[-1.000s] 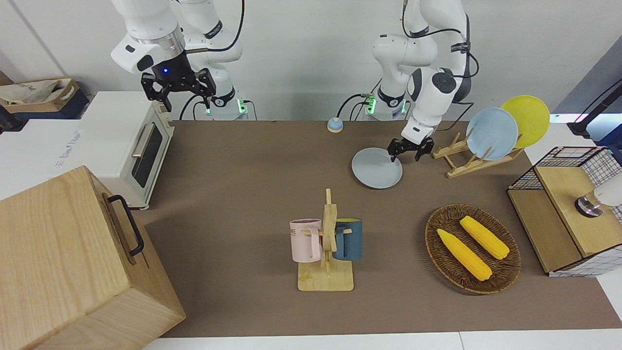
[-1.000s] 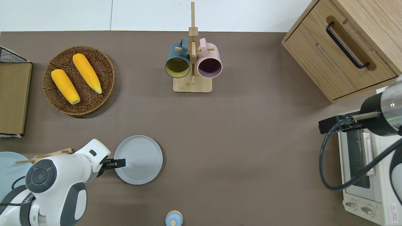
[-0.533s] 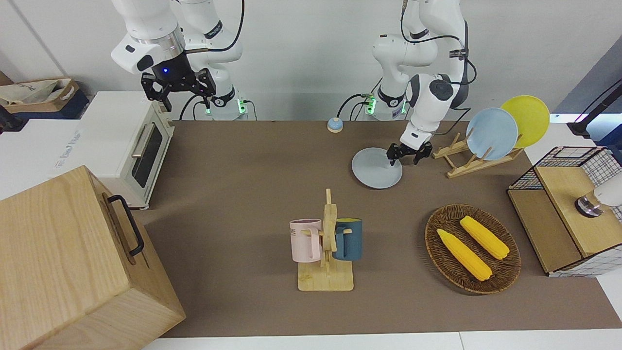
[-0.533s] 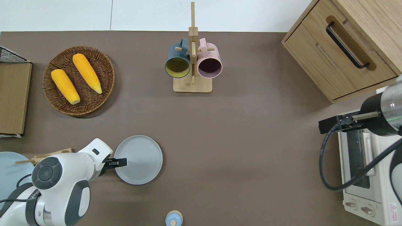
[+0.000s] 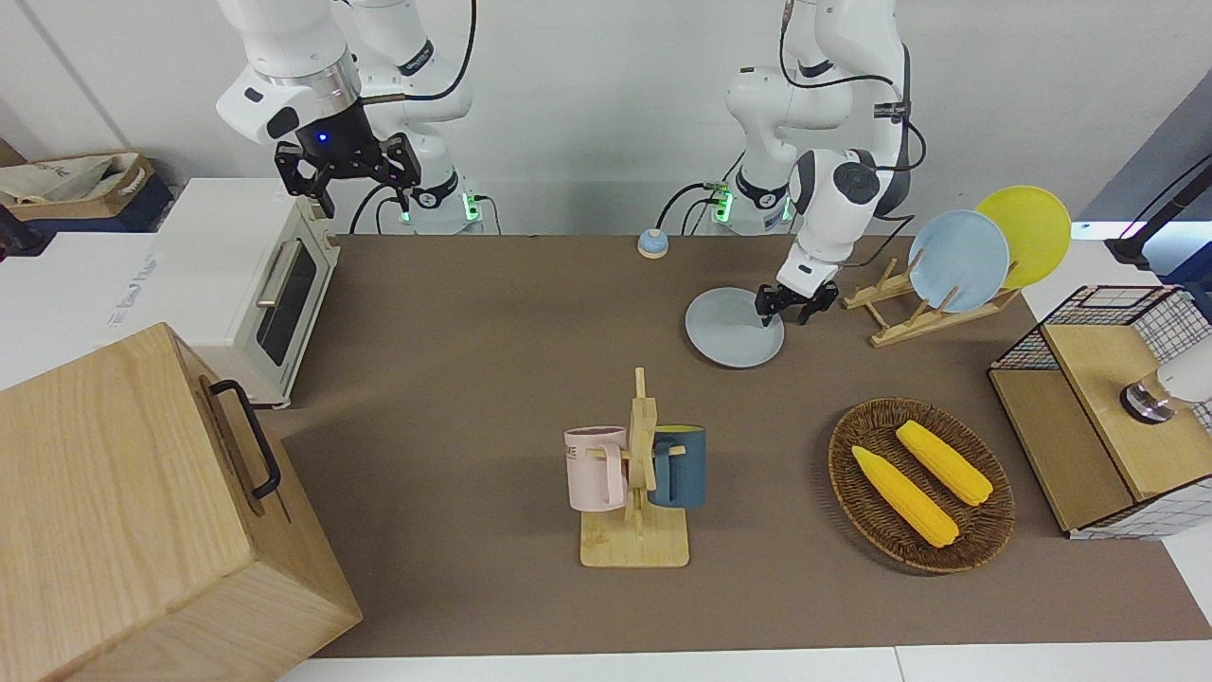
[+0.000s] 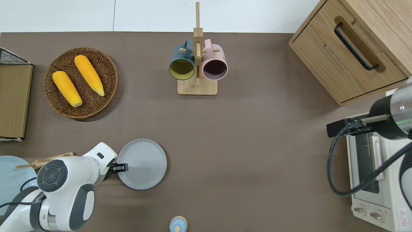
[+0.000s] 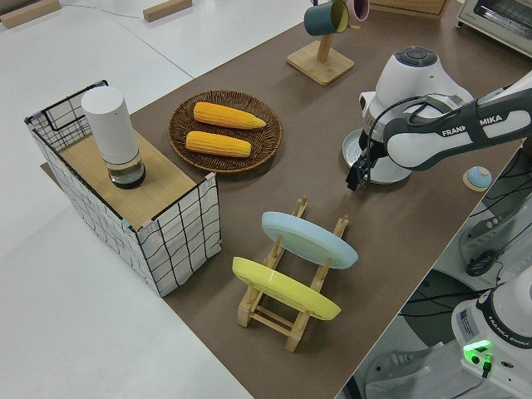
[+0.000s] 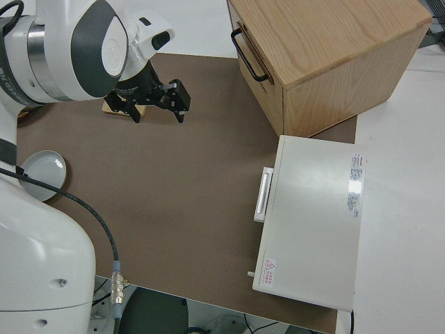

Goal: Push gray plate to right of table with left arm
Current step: 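Lower the left gripper against the gray plate's rim, then push the gray plate with the left gripper toward the right arm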

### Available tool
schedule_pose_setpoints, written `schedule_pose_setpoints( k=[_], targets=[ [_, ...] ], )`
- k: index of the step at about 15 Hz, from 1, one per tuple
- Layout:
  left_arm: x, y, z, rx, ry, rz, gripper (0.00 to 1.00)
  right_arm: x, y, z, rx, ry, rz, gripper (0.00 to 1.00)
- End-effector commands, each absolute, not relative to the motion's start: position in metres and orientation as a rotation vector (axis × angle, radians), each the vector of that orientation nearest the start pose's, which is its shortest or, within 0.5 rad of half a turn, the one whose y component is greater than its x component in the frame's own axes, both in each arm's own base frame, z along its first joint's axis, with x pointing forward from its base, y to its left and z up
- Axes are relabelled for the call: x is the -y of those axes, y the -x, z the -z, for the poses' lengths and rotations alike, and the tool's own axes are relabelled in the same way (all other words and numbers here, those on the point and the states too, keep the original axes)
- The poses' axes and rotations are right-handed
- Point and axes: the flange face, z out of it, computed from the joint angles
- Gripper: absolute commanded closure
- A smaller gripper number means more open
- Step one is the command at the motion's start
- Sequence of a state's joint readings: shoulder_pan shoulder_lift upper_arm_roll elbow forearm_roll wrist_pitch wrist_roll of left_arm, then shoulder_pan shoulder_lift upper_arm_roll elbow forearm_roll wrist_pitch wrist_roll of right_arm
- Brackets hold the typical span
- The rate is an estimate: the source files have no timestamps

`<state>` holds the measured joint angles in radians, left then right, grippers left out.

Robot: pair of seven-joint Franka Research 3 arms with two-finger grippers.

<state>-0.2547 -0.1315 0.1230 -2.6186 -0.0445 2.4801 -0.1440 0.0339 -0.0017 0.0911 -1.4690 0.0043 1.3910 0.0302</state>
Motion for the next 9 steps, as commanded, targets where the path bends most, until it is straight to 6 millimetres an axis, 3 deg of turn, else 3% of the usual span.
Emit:
schedule_pose_setpoints(
  k=[1, 2, 5, 7, 9],
  targets=[
    [0.059, -0.422, -0.294, 0.089, 3.180, 0.006, 0.92, -0.065, -0.527, -0.660, 0.145, 3.130, -0.128, 0.017],
    [0.059, -0.422, -0.295, 0.089, 3.180, 0.010, 1.00, -0.064, -0.527, -0.660, 0.145, 3.130, -0.128, 0.017],
    [0.061, -0.424, -0.295, 0.098, 3.187, 0.021, 1.00, -0.065, -0.527, -0.660, 0.145, 3.130, -0.128, 0.017],
    [0.085, -0.423, -0.287, 0.104, 3.216, 0.012, 1.00, -0.065, -0.527, -0.661, 0.145, 3.129, -0.126, 0.017],
    [0.102, -0.429, -0.290, 0.127, 3.247, 0.027, 1.00, -0.065, -0.527, -0.660, 0.145, 3.130, -0.128, 0.017]
  ],
)
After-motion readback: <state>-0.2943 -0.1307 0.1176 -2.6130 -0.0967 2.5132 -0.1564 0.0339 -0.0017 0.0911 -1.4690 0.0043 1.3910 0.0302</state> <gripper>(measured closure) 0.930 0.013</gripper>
